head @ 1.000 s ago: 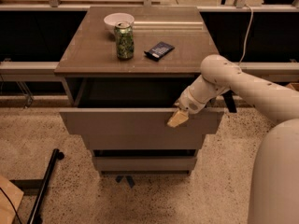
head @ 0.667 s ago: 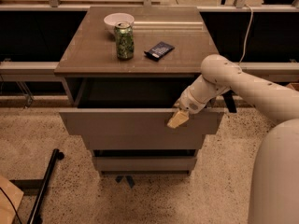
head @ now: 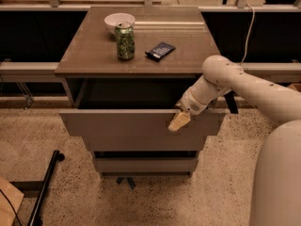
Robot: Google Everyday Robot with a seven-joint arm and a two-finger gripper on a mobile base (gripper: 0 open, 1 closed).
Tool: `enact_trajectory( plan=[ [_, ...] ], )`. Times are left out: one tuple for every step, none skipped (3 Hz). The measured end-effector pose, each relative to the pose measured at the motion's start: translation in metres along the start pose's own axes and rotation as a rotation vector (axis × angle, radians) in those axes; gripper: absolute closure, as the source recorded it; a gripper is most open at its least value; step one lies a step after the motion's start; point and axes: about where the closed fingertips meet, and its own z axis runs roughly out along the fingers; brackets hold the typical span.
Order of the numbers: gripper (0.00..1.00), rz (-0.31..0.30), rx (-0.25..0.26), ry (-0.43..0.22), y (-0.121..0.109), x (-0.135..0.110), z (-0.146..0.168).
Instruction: Open top drawer
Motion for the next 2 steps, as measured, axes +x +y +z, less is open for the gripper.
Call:
enact_trajectory(
  plan=[
    [0.00,0.000,0.000,0.000,0.0001,0.0000,0.0000],
    [0.00,-0.003,-0.001,0.011,0.0037,0.0000,-0.0008]
  ],
)
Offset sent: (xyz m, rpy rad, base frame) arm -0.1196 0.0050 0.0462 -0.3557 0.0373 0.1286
